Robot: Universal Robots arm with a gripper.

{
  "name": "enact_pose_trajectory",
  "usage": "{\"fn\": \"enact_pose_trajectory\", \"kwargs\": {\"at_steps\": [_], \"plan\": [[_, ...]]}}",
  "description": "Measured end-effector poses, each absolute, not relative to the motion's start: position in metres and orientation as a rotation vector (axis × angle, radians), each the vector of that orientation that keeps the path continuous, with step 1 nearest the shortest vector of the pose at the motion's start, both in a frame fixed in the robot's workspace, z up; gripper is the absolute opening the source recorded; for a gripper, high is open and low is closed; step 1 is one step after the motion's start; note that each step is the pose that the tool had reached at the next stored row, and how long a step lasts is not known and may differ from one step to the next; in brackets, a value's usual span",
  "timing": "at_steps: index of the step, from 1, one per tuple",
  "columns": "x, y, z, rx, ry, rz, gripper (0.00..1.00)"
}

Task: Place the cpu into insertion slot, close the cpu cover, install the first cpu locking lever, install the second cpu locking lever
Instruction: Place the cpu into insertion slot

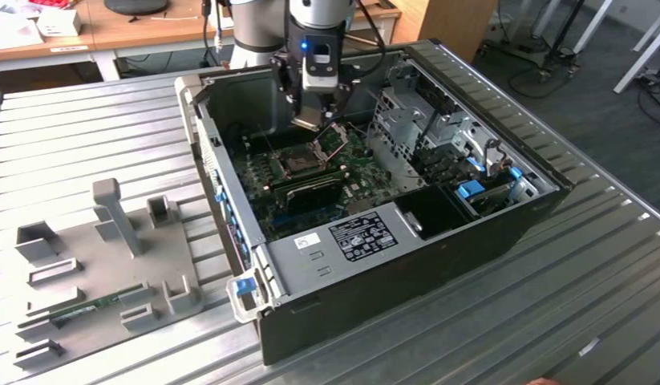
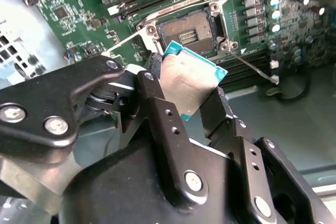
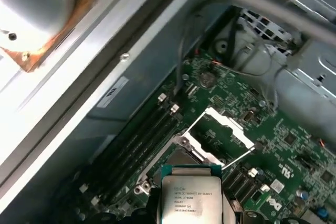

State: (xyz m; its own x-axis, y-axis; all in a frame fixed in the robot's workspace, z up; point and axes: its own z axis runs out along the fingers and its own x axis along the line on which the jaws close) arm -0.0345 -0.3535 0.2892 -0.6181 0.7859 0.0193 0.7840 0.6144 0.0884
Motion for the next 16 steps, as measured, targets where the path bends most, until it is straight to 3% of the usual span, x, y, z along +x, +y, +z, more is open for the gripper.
{"fn": "enact_pose_trajectory", "kwargs": {"at_steps": [16], "plan": [[-0.0345, -0.3535, 0.2846, 1.748, 2.566, 0.130, 0.54]]}}
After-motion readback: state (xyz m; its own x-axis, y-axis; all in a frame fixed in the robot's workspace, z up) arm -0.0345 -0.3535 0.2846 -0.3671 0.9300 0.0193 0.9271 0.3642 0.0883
